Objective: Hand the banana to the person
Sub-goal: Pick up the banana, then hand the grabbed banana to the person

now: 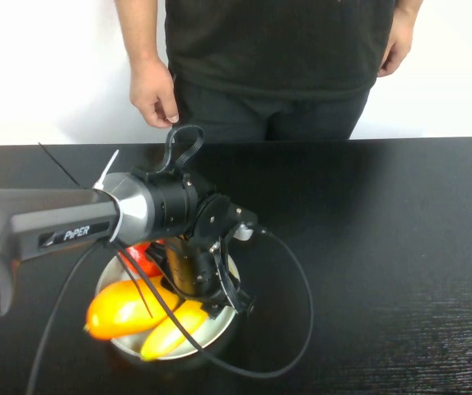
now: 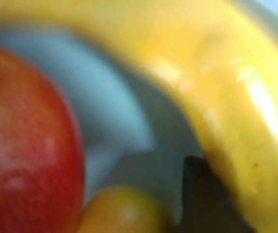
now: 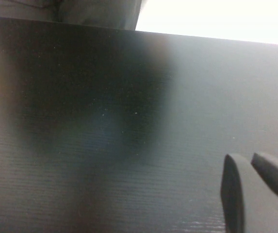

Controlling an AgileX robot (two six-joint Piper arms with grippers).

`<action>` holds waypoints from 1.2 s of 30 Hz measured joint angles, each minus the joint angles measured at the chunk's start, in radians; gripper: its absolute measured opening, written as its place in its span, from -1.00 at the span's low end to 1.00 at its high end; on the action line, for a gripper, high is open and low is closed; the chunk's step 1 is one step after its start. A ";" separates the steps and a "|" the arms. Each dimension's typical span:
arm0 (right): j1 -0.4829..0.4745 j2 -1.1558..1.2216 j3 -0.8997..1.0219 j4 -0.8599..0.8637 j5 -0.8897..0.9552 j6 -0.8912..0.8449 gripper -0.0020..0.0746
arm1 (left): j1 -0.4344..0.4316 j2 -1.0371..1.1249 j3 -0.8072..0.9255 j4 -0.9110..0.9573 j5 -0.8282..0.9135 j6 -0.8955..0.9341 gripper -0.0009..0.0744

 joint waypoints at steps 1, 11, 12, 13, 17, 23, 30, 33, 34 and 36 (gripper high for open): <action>0.000 0.000 0.000 0.000 0.000 0.000 -0.97 | 0.000 0.000 0.000 0.002 -0.006 0.000 -0.22; 0.000 0.000 0.000 0.000 0.000 0.000 -0.97 | -0.004 -0.108 -0.065 0.012 0.163 0.062 -0.22; 0.000 0.000 0.000 0.000 0.000 0.000 -0.97 | -0.012 -0.137 -0.082 0.014 0.200 0.080 -0.22; 0.000 0.000 0.000 0.000 0.000 0.000 -0.97 | -0.021 -0.168 -0.101 0.018 0.239 0.101 -0.22; 0.000 0.000 0.000 0.000 0.000 0.000 -0.97 | -0.069 -0.259 -0.189 0.039 0.379 0.243 -0.22; 0.000 0.000 0.000 0.000 0.000 0.000 -0.97 | -0.119 -0.292 -0.374 0.084 0.432 0.422 -0.22; 0.000 0.000 0.000 0.000 0.000 0.000 -0.97 | -0.121 -0.280 -0.558 0.130 0.447 0.507 -0.22; 0.000 0.000 0.000 0.000 0.000 0.000 -0.97 | -0.121 -0.262 -0.618 0.130 0.449 0.566 -0.22; 0.000 0.000 0.000 0.000 0.000 0.000 -0.97 | -0.121 -0.253 -0.634 0.132 0.451 0.587 -0.22; 0.000 0.000 0.000 0.000 0.000 0.000 -0.97 | -0.121 -0.231 -0.659 0.145 0.454 0.620 -0.22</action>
